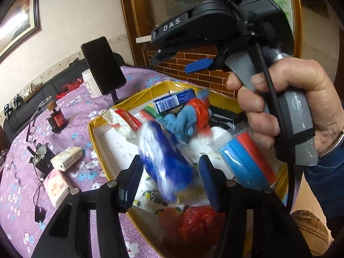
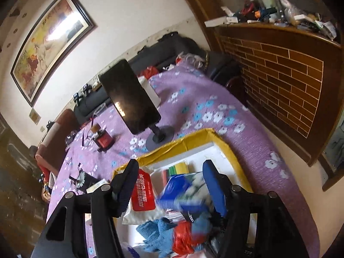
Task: Organize soft objects
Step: 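Withdraw both tools from the tray back over the table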
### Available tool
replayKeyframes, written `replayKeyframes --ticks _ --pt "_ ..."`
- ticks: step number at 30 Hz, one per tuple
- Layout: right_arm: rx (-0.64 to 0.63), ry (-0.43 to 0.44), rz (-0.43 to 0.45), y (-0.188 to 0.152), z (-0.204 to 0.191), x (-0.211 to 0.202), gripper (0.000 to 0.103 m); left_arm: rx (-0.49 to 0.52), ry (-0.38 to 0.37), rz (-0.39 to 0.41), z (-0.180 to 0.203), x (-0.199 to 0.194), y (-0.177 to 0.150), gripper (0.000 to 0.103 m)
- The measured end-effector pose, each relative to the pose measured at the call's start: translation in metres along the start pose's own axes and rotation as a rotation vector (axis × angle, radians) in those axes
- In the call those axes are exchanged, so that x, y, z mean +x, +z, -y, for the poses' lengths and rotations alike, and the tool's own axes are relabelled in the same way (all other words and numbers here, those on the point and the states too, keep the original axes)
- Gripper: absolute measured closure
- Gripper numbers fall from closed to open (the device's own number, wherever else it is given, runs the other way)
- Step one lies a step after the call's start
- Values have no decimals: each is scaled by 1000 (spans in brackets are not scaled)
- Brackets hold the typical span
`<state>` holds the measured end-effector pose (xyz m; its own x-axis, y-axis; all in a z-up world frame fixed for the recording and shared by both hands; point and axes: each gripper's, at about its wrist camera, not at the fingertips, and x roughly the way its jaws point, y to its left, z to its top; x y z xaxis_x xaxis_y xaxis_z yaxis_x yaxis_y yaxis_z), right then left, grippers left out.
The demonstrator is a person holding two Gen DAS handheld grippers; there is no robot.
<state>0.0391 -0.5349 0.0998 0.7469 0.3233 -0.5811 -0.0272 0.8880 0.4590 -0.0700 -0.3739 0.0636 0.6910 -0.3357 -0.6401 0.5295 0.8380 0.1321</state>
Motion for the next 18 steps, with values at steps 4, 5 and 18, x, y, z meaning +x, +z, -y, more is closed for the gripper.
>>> replayKeyframes --ticks 4,5,18 --pt "3 27 19 -4 -9 -15 37 -12 5 18 -4 -7 1 47" --pt "0 36 23 -6 -12 -18 37 -15 5 20 -5 -8 1 47" --pt "-66 116 -36 -32 -67 -20 36 -156 44 56 -57 -39 -10 42"
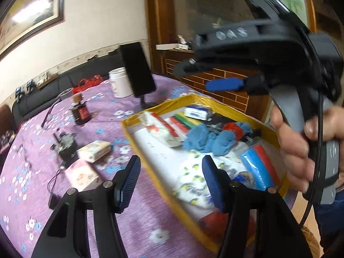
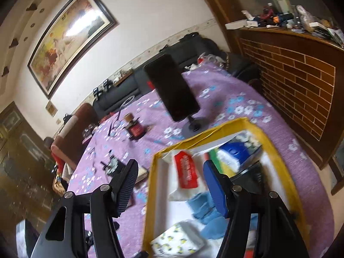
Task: Organize soft objects
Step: 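Withdraw both tools from the tray back over the table, then grasp the white Face tissue pack with right tool while left tool grasps pink rose pack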
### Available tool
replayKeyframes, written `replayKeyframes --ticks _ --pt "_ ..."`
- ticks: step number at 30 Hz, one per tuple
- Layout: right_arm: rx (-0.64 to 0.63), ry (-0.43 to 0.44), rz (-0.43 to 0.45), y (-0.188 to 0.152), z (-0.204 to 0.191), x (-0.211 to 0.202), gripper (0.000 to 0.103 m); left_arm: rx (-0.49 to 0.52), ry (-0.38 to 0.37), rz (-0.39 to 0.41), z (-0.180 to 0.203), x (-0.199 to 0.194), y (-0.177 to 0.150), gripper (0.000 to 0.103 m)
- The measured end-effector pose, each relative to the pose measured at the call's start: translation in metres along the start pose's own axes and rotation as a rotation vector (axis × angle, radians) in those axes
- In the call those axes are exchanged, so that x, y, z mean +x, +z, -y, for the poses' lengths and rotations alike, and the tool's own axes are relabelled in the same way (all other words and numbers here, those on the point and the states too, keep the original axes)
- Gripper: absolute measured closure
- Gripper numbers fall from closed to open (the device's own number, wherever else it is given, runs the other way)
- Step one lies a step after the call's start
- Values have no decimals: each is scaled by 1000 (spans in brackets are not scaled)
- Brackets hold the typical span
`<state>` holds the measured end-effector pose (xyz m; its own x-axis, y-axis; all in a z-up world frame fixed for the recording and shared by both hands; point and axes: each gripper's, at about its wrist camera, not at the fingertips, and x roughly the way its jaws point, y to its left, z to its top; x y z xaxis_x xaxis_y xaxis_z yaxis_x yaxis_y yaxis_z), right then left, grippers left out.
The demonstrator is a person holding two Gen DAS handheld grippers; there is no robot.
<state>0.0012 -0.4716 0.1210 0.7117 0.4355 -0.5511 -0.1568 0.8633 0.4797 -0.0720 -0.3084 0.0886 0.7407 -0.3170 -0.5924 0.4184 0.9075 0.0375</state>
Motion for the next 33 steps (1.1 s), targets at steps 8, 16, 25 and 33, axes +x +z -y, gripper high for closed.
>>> replayKeyframes --ticks 8,16,25,33 --pt "-81 21 -87 -20 -47 27 34 -183 77 -26 -81 -18 -34 41" --pt "-95 13 -249 -38 -94 98 33 -419 189 -121 -180 -25 -89 41" --pt "-175 -141 -324 -19 -126 193 32 -450 127 -133 -192 -27 -102 41" --pt "-230 -215 -439 -9 -111 258 44 -475 120 -85 -196 -36 -103 41"
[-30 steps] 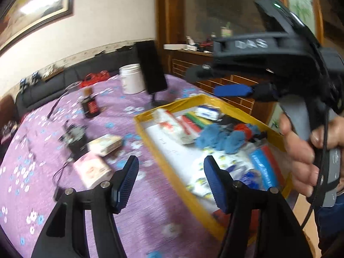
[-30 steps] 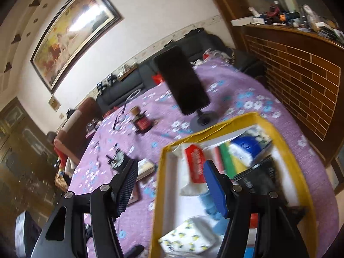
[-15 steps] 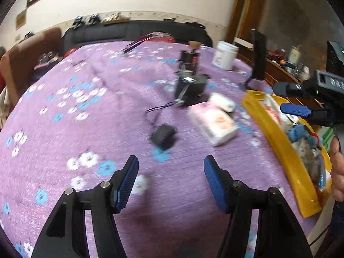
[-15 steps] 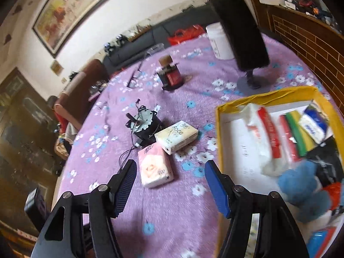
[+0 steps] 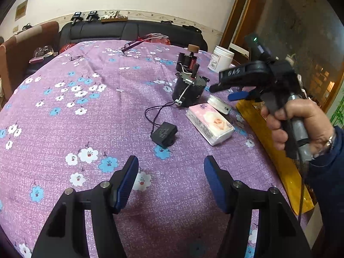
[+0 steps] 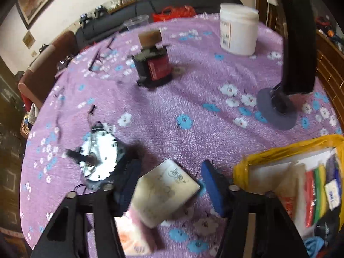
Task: Organize soft objects
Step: 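Grasp the white Face tissue pack with right tool while left tool grasps pink rose pack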
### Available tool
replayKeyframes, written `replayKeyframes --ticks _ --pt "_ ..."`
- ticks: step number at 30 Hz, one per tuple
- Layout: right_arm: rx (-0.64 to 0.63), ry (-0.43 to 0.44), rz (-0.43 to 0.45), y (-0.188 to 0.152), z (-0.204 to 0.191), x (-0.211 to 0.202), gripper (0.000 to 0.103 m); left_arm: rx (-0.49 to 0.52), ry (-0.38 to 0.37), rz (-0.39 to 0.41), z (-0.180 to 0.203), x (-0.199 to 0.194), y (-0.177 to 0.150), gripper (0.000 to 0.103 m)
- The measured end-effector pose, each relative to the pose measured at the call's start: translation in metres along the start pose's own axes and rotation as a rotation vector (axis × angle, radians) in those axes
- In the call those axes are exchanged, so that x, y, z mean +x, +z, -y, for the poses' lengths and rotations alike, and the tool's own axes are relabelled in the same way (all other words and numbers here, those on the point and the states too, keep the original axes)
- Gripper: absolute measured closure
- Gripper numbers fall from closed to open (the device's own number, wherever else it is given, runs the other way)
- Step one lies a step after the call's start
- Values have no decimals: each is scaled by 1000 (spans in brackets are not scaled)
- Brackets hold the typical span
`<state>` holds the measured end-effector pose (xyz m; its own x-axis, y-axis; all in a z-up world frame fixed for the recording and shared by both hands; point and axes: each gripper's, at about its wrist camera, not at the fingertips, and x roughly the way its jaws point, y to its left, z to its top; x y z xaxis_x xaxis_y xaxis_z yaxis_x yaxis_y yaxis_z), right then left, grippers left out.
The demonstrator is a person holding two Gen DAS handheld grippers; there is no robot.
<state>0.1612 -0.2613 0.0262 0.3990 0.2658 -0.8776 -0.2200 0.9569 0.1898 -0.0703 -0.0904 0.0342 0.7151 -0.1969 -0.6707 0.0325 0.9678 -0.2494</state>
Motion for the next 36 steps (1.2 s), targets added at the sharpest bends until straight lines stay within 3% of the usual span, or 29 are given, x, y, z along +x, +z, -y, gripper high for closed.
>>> replayKeyframes --ticks 3,5,14,16,18,22,27,33,36 --pt "-43 -31 -2 -6 -7 2 46 1 1 4 0 -1 0 41" --pt "-55 38 -35 -15 -13 0 51 -5 -6 7 -2 -2 0 41" --pt "-210 313 -121 -103 -62 -35 50 -33 -4 -8 -13 -9 -3 41" --pt "-233 263 -30 -112 -60 -57 50 -49 7 -20 -24 -16 -10 40" --pt "-259 203 3 -117 -56 -66 48 -73 3 -30 -34 -23 -15 40" --pt "-209 235 -33 -132 -43 -70 36 -117 31 -27 -55 -39 -22 40" --pt "-215 230 -60 -153 -43 -64 35 -138 17 -32 -59 -43 -21 40" --pt "-370 132 14 -175 -61 -67 35 -128 18 -38 -52 -44 -23 40" --pt "-404 151 14 -177 -70 -67 41 -128 28 -42 -50 -45 -24 40"
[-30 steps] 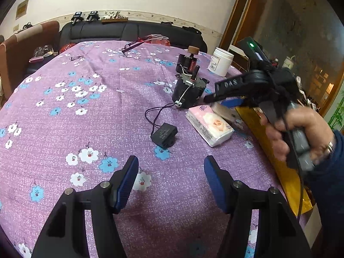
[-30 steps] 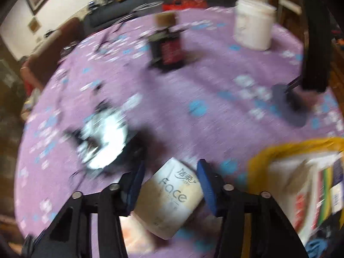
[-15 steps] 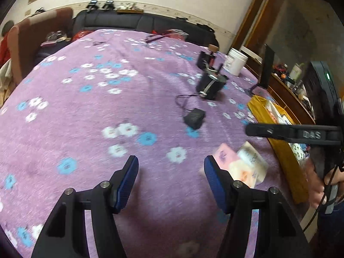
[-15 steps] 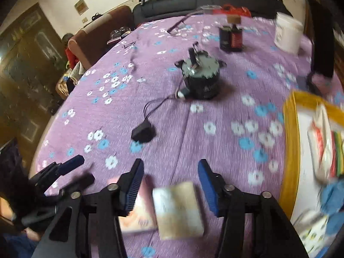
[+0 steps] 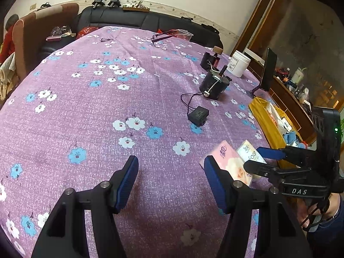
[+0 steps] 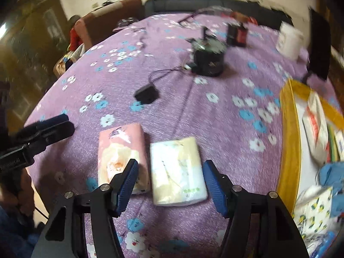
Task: Organize soft objects
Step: 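Grasp the white Face tissue pack with right tool while left tool grasps pink rose pack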
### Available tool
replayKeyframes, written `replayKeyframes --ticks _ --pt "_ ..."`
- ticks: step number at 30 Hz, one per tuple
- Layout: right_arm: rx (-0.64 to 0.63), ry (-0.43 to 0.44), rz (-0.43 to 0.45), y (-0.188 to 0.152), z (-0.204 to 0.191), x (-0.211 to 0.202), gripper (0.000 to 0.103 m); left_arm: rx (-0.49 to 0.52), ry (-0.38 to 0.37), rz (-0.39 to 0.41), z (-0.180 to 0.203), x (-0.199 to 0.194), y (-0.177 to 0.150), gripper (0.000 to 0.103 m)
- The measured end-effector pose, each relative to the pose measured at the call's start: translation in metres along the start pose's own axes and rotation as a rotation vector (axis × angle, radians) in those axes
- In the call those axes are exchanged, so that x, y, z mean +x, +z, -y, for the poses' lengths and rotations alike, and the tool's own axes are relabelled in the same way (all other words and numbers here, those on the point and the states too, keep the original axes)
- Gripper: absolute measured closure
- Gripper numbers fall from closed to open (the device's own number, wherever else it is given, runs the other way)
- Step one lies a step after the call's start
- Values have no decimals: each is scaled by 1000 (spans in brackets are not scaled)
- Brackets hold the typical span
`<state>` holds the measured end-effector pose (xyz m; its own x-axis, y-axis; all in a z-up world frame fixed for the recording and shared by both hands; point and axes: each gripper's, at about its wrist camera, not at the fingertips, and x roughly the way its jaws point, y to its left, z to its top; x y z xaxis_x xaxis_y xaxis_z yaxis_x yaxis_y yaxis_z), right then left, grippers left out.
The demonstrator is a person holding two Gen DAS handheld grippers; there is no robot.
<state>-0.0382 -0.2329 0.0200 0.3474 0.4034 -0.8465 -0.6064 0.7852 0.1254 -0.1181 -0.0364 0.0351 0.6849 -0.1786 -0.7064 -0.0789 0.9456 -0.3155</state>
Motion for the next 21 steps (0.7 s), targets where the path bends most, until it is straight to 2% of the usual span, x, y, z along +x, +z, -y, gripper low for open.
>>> replayKeyframes --ticks 2,10,18,21 --pt "9 22 -4 -1 -2 0 41 3 9 5 1 -4 -2 40" --pt "15 -47 20 -17 9 -8 41 8 29 21 0 -17 -10 40" --pt "-69 -122 51 -16 -17 2 41 35 36 25 12 -23 -14 40" --pt "-61 -154 36 -15 -13 12 41 41 44 28 16 -27 -15 40"
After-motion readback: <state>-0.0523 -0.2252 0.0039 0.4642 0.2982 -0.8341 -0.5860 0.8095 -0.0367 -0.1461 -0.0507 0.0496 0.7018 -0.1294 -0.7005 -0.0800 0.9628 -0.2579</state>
